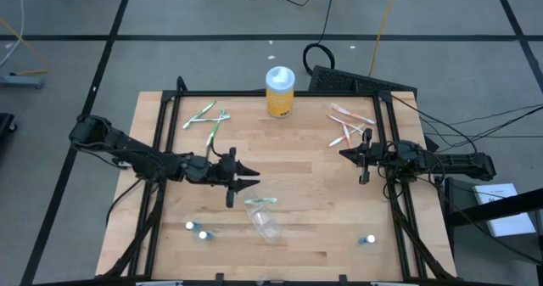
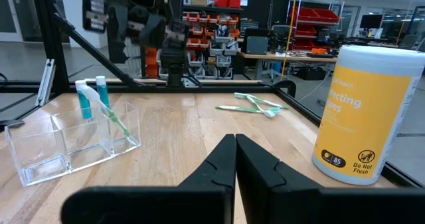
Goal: Pick & Place toothbrushing station
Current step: Put the green toothbrush into the transparent organizer
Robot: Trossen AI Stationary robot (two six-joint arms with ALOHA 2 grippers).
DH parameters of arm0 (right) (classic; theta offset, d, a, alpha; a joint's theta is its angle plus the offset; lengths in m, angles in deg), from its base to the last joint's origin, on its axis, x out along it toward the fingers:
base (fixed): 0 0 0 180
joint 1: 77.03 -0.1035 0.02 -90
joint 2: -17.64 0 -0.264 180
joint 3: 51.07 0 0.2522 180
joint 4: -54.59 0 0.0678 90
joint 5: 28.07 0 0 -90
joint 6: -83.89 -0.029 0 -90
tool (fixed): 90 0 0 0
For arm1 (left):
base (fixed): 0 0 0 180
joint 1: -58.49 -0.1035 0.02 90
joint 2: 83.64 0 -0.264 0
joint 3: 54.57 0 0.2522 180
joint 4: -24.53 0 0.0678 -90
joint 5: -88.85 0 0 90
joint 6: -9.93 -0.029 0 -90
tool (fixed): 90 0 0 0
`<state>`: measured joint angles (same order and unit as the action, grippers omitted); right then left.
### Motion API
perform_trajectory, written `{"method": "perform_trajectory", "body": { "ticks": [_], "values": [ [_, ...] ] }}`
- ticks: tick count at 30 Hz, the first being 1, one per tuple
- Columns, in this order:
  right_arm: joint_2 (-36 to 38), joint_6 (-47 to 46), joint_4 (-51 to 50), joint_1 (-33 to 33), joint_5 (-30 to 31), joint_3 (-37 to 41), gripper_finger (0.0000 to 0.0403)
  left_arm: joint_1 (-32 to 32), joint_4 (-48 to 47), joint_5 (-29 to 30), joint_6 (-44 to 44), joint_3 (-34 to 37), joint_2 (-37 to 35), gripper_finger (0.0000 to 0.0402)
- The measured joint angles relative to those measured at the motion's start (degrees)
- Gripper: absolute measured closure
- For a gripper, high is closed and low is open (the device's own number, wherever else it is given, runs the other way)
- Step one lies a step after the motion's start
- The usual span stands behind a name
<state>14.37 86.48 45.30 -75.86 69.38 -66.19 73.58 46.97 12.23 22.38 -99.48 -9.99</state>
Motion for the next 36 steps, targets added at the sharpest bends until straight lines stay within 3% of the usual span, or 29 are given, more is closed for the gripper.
{"method": "perform_trajectory", "body": {
  "ticks": [6,17,21,25,27,30,36],
  "values": [
    [0.0,0.0,0.0,0.0,0.0,0.0,0.0399,-0.6,-1.2,0.7,-4.0,0.0,-5.3,0.0282],
    [0.0,0.0,0.0,0.0,0.0,0.0,0.0399,-1.6,-11.8,18.7,-7.5,0.0,-16.6,0.0282],
    [0.0,0.0,0.0,0.0,0.0,0.0,0.0399,-1.6,-16.3,28.2,-9.0,0.0,-19.2,0.0282],
    [0.0,0.0,0.0,0.0,0.0,0.0,0.0399,-2.8,-21.4,44.4,-8.8,0.0,-19.8,0.0282],
    [0.0,0.0,0.0,0.0,0.0,0.0,0.0399,-4.6,-24.3,48.8,-8.2,0.0,-19.7,0.0282],
    [0.0,0.0,0.0,0.0,0.0,0.0,0.0399,-8.9,-30.5,46.9,-3.7,-1.4,-19.7,0.0282],
    [0.0,0.0,0.0,0.0,0.0,0.0,0.0399,-21.5,-43.8,32.8,6.0,-4.2,-18.8,0.0282]
  ]
}}
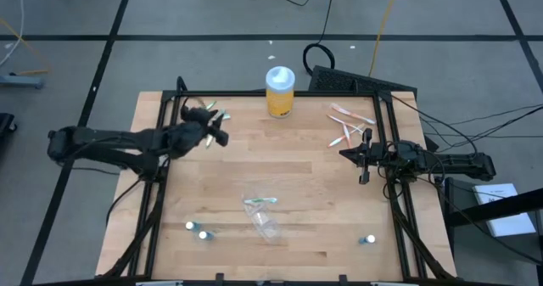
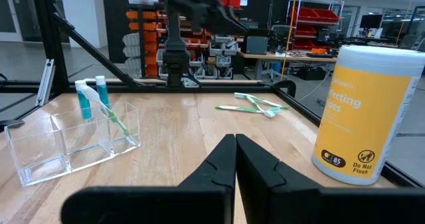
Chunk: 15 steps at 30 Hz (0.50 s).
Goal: Pick & Place toothbrushing station
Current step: Put the green toothbrush into the transparent organizer
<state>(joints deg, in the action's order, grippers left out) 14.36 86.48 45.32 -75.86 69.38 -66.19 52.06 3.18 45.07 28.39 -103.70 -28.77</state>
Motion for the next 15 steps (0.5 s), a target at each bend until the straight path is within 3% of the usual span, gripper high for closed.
{"method": "perform_trajectory", "body": {
  "ticks": [4,9,15],
  "values": [
    [0.0,0.0,0.0,0.0,0.0,0.0,0.0399,-9.6,-7.0,-6.3,4.2,-0.6,3.3,0.0282],
    [0.0,0.0,0.0,0.0,0.0,0.0,0.0399,-19.5,-5.9,-18.5,5.0,-0.8,11.3,0.0282],
    [0.0,0.0,0.0,0.0,0.0,0.0,0.0399,-29.8,-7.1,-27.7,9.2,-4.3,22.9,0.0282]
  ]
}}
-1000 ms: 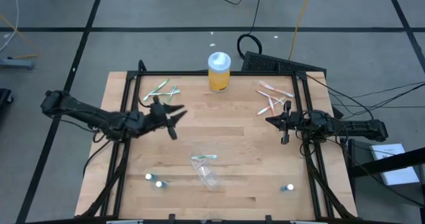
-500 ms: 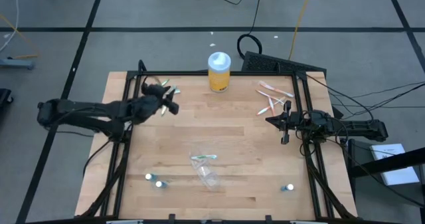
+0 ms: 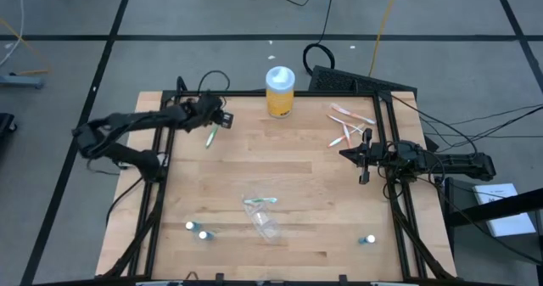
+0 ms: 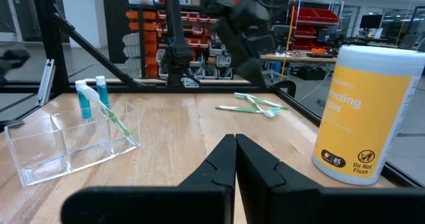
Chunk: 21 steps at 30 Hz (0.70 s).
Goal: Pick & Place toothbrushing station
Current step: Put the green toothbrush into the transparent organizer
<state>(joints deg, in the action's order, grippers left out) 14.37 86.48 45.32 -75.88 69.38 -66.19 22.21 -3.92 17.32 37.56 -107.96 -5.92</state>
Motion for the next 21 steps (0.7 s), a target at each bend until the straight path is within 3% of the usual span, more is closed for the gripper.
{"method": "perform_trajectory", "body": {
  "ticks": [5,11,21],
  "values": [
    [0.0,0.0,0.0,0.0,0.0,0.0,0.0399,-4.4,-0.2,-5.3,-4.8,-5.4,7.9,0.0282],
    [0.0,0.0,0.0,0.0,0.0,0.0,0.0399,-5.6,-0.3,-9.1,-9.3,-10.0,12.5,0.0262],
    [0.0,0.0,0.0,0.0,0.0,0.0,0.0399,-7.9,-2.3,-5.0,-9.9,-11.2,13.1,0.0168]
  ]
}}
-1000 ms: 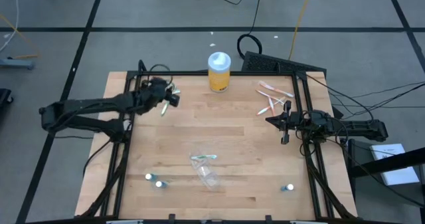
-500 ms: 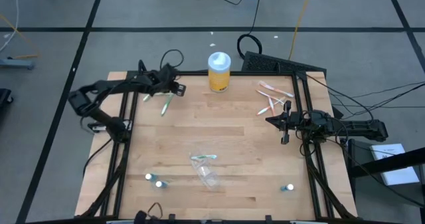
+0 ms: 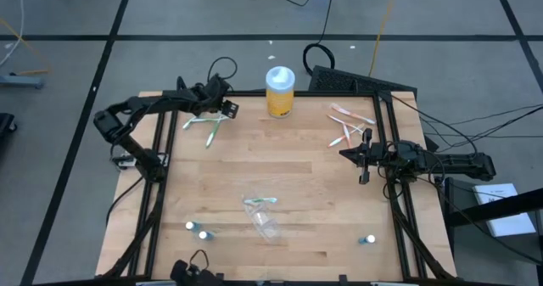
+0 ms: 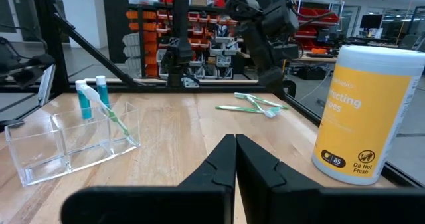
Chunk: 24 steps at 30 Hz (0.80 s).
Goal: Pick & Place toothbrushing station
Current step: Put the green toothbrush into the transparent organizer
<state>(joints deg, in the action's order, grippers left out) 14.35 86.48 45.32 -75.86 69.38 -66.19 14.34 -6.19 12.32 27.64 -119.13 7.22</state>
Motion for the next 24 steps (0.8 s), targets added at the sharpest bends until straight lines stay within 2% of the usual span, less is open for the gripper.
{"method": "perform_trajectory", "body": {
  "ticks": [6,15,24],
  "values": [
    [0.0,0.0,0.0,0.0,0.0,0.0,0.0399,-1.8,-1.4,-0.7,2.5,0.0,1.6,0.0171],
    [0.0,0.0,0.0,0.0,0.0,0.0,0.0399,-1.8,-0.5,-1.6,2.7,0.0,8.5,0.0177],
    [0.0,0.0,0.0,0.0,0.0,0.0,0.0399,-1.8,-0.2,-1.5,3.0,-0.1,9.1,0.0193]
  ]
}}
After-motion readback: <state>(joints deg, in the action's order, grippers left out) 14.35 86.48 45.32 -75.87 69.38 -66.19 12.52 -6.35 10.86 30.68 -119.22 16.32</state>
